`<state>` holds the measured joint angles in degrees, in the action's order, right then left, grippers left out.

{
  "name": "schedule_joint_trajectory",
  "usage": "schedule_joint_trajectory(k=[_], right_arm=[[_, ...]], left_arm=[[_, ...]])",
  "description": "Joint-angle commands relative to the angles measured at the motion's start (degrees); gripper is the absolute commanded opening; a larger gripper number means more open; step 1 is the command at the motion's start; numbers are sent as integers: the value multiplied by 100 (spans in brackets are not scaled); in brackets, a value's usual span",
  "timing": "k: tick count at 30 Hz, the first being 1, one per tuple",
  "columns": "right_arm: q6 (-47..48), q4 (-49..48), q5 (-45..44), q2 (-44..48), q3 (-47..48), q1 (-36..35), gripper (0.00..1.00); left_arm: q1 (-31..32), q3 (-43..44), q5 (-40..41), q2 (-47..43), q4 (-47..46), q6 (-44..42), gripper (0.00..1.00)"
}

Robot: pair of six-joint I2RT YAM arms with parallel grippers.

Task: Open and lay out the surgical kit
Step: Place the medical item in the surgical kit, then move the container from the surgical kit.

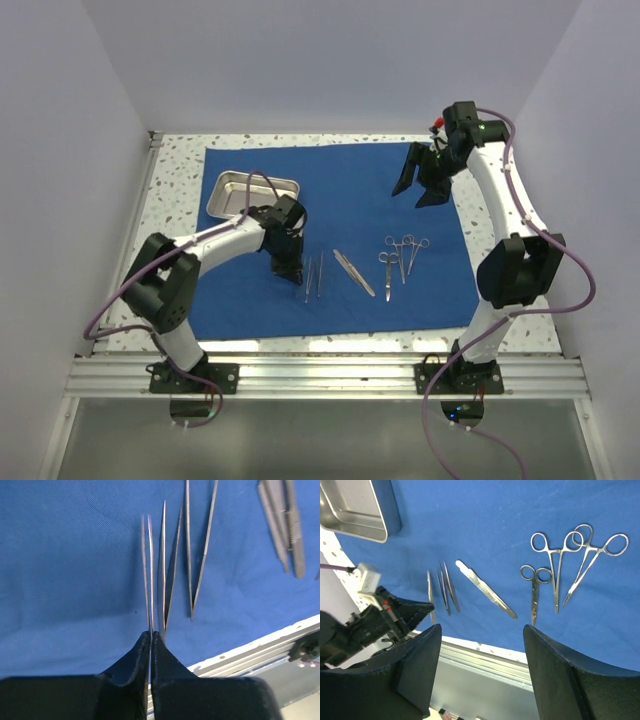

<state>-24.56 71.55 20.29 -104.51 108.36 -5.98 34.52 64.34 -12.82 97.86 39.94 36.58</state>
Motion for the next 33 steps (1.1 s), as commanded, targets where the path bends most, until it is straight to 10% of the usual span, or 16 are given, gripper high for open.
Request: schedule_joint_trajectory(k=[1,7,15,24,33], right_arm=[[100,17,-96,273,10,18,70],[144,35,-210,238,28,18,71],[188,70,-307,133,203,18,71],[223,140,-342,-87,590,18,71],[188,131,-131,-359,836,26,71]], left_arm=[[63,79,-10,198,-13,236,8],[72,385,-177,259,241,69,62],[-296,2553,-27,566,1191,-142,68],[-1878,4130,482,1735,1482,-555,54],[-2477,4298,737,2517,709,-696,5]])
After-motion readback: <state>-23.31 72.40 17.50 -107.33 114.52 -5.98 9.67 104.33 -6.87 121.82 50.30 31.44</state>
